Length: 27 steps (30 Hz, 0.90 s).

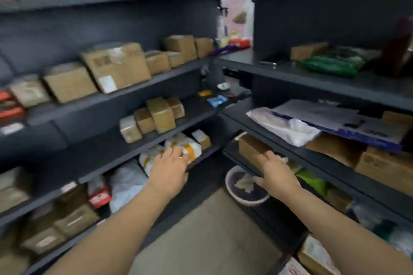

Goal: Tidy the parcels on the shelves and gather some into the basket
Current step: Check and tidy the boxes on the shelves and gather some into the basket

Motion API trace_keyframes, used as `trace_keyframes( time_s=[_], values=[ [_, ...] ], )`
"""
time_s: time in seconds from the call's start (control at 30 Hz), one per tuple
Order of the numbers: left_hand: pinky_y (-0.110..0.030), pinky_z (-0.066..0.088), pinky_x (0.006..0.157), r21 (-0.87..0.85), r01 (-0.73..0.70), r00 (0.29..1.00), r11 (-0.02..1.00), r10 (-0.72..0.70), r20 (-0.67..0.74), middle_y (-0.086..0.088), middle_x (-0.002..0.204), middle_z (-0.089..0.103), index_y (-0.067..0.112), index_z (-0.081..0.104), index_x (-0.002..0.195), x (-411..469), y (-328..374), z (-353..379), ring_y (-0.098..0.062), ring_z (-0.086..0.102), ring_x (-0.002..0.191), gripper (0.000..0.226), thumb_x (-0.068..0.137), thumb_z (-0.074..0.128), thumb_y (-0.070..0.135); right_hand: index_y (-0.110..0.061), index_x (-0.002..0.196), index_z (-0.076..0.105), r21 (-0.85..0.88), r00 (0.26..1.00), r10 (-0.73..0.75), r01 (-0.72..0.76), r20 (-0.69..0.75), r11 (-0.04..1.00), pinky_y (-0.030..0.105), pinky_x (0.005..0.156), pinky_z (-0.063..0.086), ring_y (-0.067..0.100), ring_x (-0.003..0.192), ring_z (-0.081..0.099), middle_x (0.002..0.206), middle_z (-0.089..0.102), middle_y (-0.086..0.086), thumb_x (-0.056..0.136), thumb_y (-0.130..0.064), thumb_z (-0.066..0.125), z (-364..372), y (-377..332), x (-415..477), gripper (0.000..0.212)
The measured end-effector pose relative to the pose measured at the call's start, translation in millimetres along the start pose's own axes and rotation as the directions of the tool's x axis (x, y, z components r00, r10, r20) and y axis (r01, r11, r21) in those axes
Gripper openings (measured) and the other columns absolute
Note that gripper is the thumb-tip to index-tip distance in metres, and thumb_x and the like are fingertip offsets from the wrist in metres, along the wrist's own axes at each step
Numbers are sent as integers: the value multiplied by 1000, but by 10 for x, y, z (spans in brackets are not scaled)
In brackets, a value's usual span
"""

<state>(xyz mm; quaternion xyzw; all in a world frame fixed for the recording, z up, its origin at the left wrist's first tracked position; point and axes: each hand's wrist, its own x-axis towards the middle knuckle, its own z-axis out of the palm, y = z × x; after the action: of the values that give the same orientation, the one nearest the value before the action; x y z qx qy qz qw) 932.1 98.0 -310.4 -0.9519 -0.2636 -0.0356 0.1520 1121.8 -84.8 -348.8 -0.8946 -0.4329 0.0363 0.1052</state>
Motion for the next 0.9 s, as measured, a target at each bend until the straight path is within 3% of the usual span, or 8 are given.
trace_keyframes(
  time_s=[0.13, 0.33, 0.43, 0.6, 0.9],
  values=[
    [-35, 39, 88, 58, 172, 984, 983, -174, 33, -1, 126, 45, 22, 45, 130, -665, -1089, -80, -24, 44, 116, 42, 91, 51, 35, -20, 143, 32, 12, 970, -243, 243, -11, 970, 31, 97, 43, 23, 122, 41, 133, 40, 3, 91, -39, 58, -113, -1171, 227, 61],
    [-33, 37, 95, 125, 397, 912, 909, -406, 52, 1, 131, 42, 24, 35, 139, -1767, -2498, -66, -20, 40, 121, 49, 94, 45, 41, -21, 141, 36, -22, 897, -443, 443, -5, 896, 30, 95, 42, 22, 122, 43, 133, 42, 0, 92, -39, 56, -40, -2746, 347, 57],
    [-33, 35, 102, 132, 481, 871, 867, -490, 39, 0, 137, 40, 23, 32, 142, -2129, -3031, -60, -20, 37, 127, 54, 94, 48, 41, -21, 145, 30, -31, 874, -486, 486, 9, 873, 31, 98, 41, 22, 127, 38, 137, 38, 1, 94, -40, 52, 17, -3467, 379, 59],
    [-34, 36, 99, 114, 513, 856, 851, -516, 5, -1, 134, 43, 23, 36, 138, -2426, -3727, -37, -21, 38, 125, 47, 95, 46, 40, -23, 146, 28, -8, 857, -516, 516, -17, 857, 33, 101, 41, 22, 127, 38, 138, 38, 2, 94, -37, 53, 64, -4373, 390, 59],
    [-32, 38, 97, 38, 500, 865, 865, -500, 21, -1, 134, 44, 23, 36, 139, -2313, -4158, 215, -20, 40, 125, 49, 95, 46, 42, -20, 144, 31, -8, 893, -449, 449, 15, 893, 36, 103, 40, 25, 129, 38, 142, 37, 4, 93, -36, 56, 264, -4754, 692, 60]
  ],
)
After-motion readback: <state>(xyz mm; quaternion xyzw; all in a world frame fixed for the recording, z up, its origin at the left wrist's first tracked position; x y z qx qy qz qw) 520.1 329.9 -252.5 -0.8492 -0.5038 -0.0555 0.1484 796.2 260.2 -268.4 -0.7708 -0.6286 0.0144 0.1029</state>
